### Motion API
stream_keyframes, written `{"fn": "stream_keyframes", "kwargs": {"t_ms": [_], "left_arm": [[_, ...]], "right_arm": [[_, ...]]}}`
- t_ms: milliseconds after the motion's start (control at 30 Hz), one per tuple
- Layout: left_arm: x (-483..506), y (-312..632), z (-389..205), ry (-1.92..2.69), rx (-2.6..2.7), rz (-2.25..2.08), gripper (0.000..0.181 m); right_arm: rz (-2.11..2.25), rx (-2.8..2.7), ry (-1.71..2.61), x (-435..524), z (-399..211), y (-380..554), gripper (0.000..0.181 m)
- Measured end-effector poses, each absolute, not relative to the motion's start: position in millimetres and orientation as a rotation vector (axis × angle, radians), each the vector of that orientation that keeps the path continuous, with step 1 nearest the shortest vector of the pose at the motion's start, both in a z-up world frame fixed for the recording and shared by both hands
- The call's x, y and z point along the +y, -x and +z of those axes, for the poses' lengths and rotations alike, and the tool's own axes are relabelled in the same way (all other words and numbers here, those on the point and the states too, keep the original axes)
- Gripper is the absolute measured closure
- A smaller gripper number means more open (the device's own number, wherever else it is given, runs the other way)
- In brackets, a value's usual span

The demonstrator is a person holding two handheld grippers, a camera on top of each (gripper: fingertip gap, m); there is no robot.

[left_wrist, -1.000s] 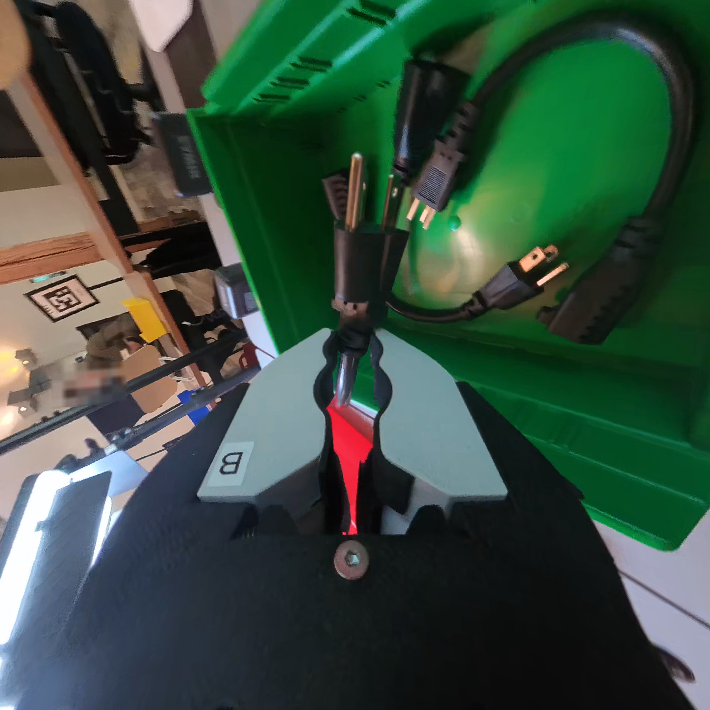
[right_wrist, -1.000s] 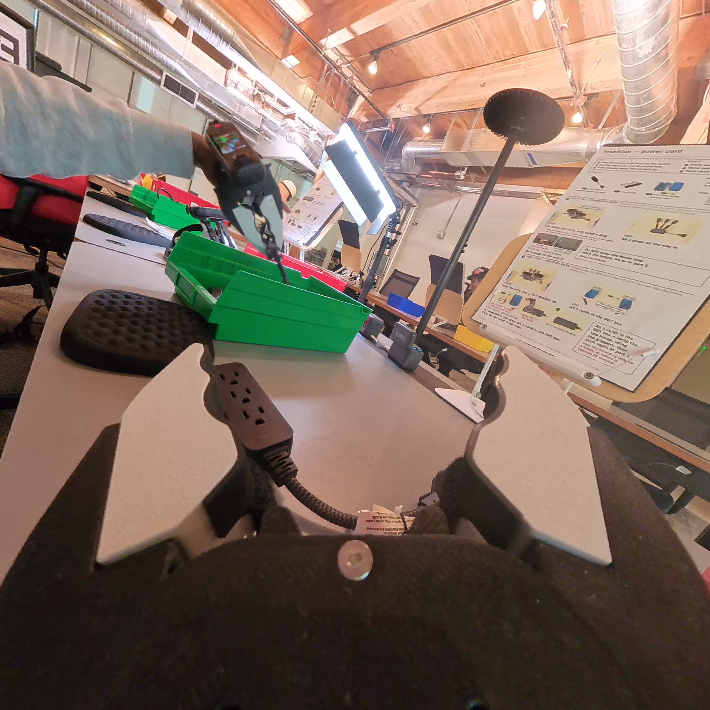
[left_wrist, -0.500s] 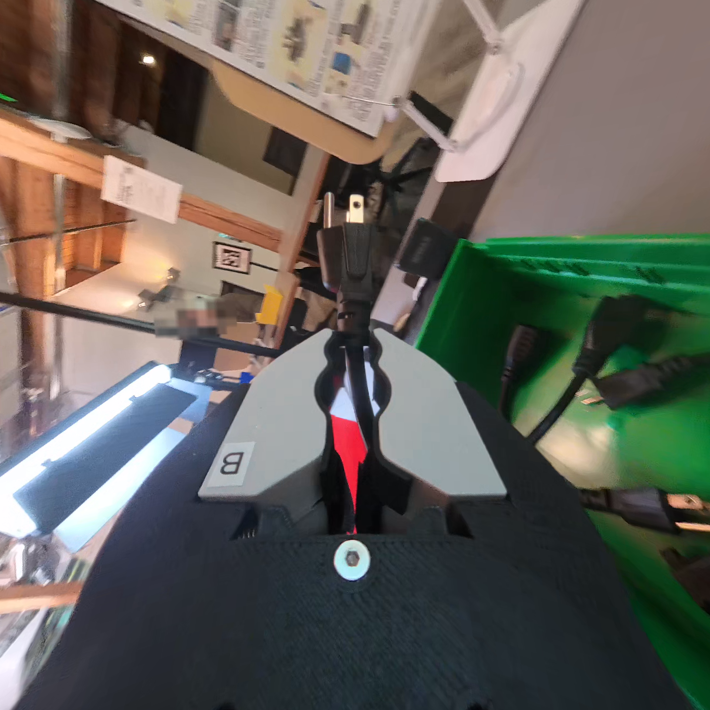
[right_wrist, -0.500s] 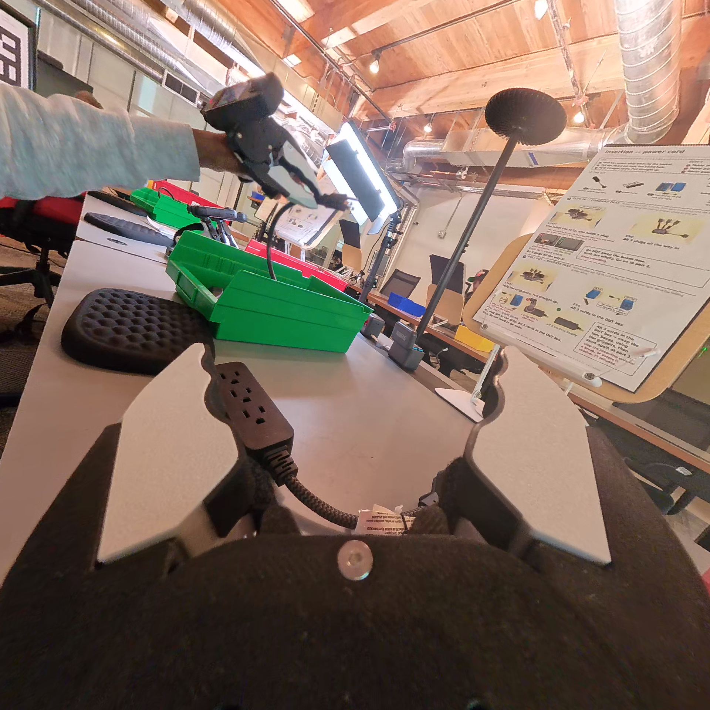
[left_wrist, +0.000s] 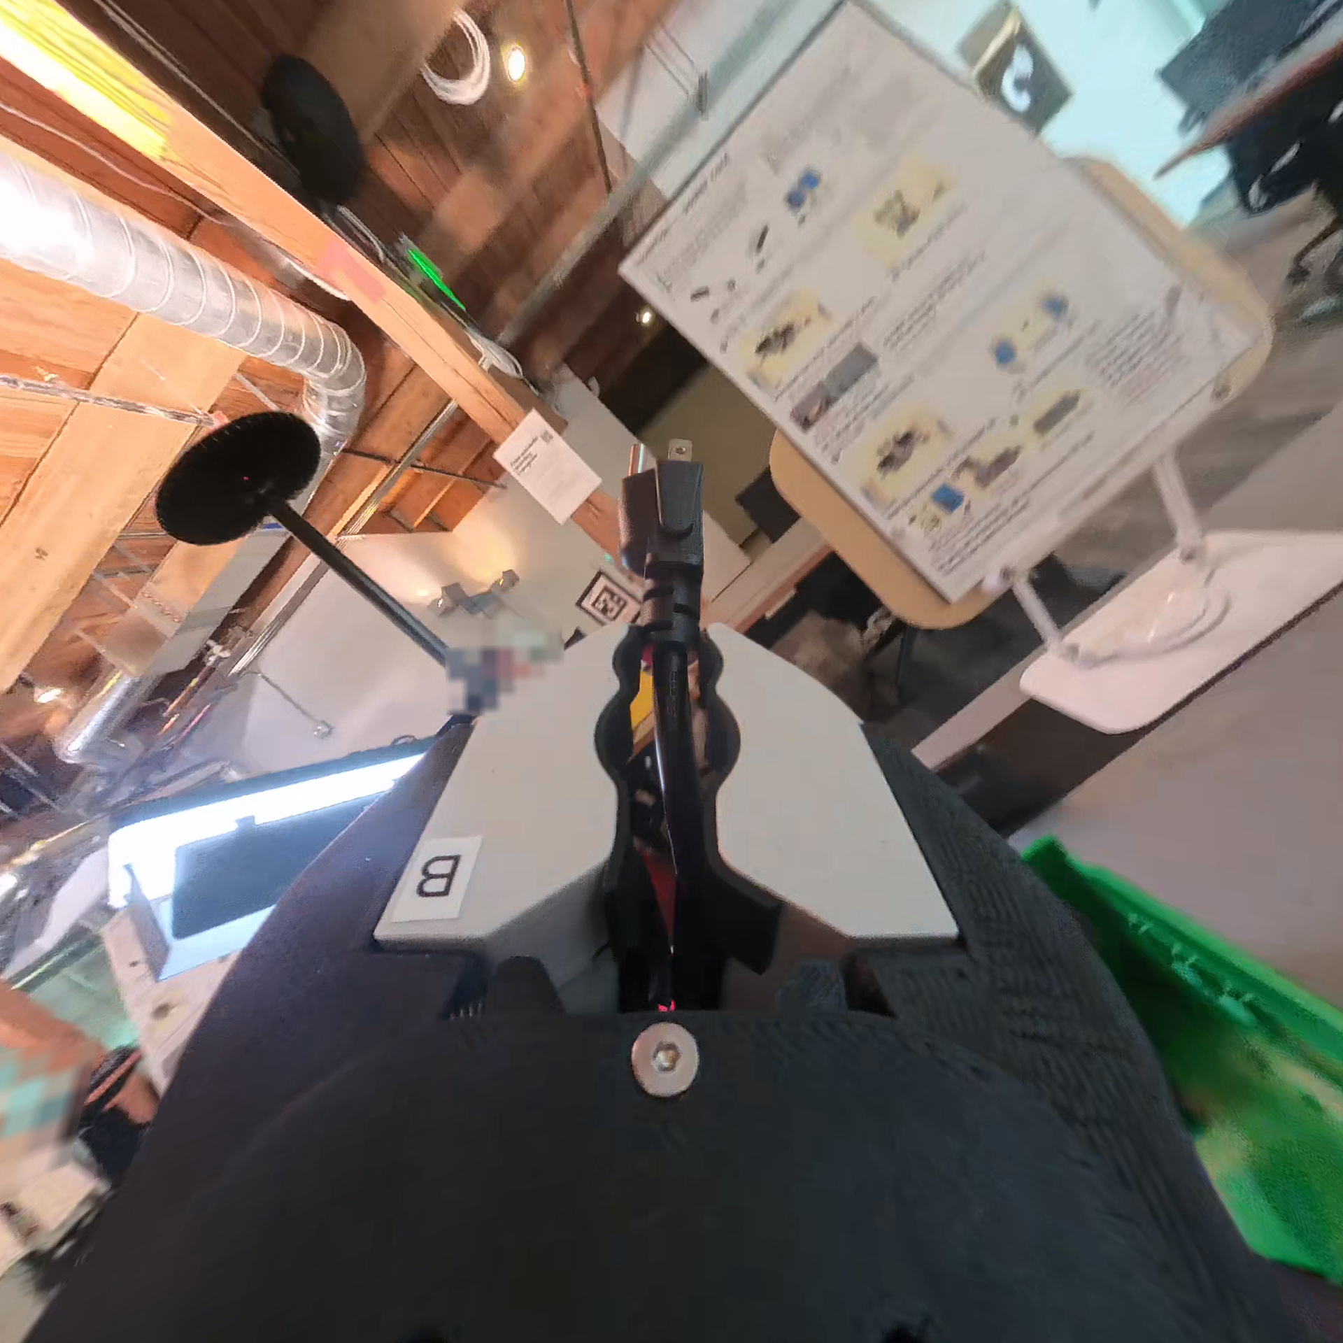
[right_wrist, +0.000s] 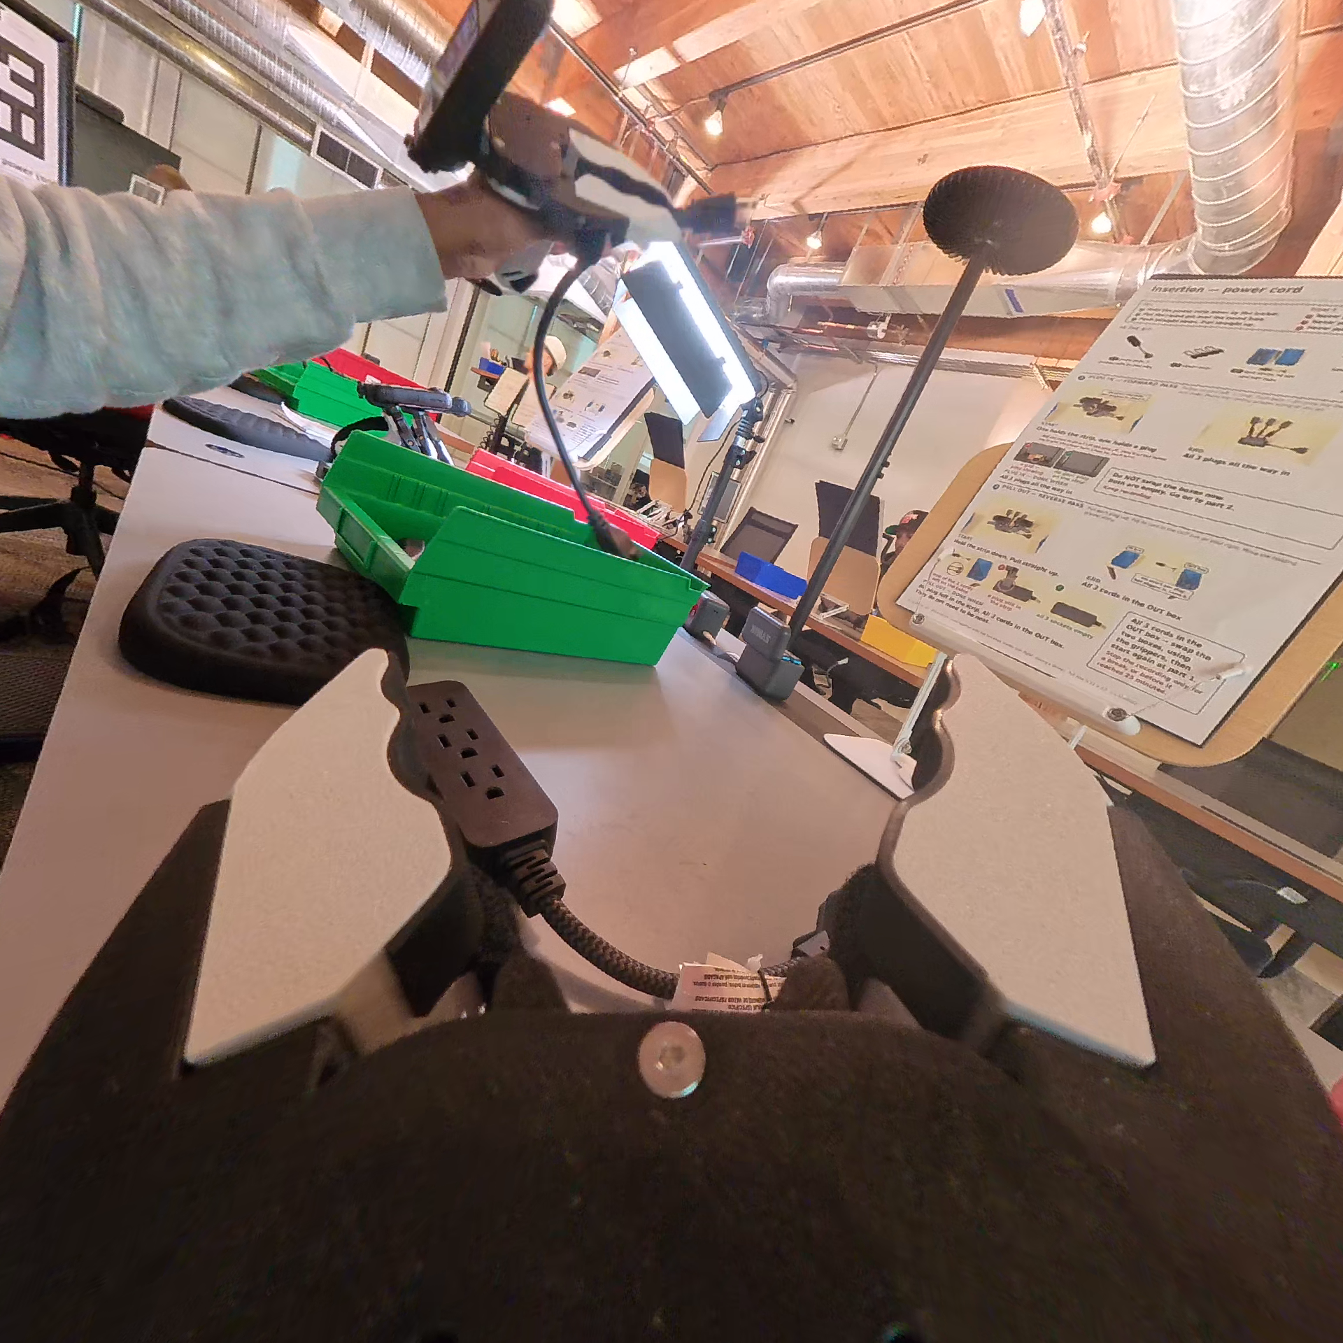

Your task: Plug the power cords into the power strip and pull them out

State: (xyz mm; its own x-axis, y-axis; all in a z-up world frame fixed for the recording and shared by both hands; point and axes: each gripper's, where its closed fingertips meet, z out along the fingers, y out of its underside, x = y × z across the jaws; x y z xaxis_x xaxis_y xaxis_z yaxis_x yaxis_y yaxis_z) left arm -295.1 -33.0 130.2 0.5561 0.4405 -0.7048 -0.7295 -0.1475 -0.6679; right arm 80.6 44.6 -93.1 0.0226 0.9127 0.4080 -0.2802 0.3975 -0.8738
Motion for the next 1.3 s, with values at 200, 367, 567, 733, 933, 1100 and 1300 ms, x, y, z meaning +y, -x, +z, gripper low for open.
{"fn": "stream_keyframes", "kwargs": {"t_ms": [200, 367, 567, 733, 933, 1100, 1300], "left_arm": [[-12, 221, 142, 1.263, 0.310, 0.848, 0.167], [4, 156, 112, 1.222, 0.336, 0.685, 0.167], [16, 74, 50, 1.213, 0.367, 0.423, 0.167], [16, 30, -6, 1.238, 0.383, 0.339, 0.167], [3, 4, -36, 1.187, 0.363, 0.389, 0.167], [-3, -12, -46, 1.121, 0.396, 0.415, 0.166], [-10, -23, -53, 1.072, 0.421, 0.439, 0.166]], "right_arm": [[1.041, -1.201, 0.679, 44, -94, -80, 0.049], [1.037, -1.209, 0.676, 43, -95, -80, 0.049], [1.033, -1.214, 0.675, 43, -95, -79, 0.049], [1.038, -1.221, 0.674, 42, -95, -80, 0.051], [1.351, -1.053, 0.708, 25, -67, -86, 0.067], [1.659, -0.919, 0.765, -2, -44, -70, 0.112], [1.785, -0.878, 0.932, -9, -43, -32, 0.128]]}}
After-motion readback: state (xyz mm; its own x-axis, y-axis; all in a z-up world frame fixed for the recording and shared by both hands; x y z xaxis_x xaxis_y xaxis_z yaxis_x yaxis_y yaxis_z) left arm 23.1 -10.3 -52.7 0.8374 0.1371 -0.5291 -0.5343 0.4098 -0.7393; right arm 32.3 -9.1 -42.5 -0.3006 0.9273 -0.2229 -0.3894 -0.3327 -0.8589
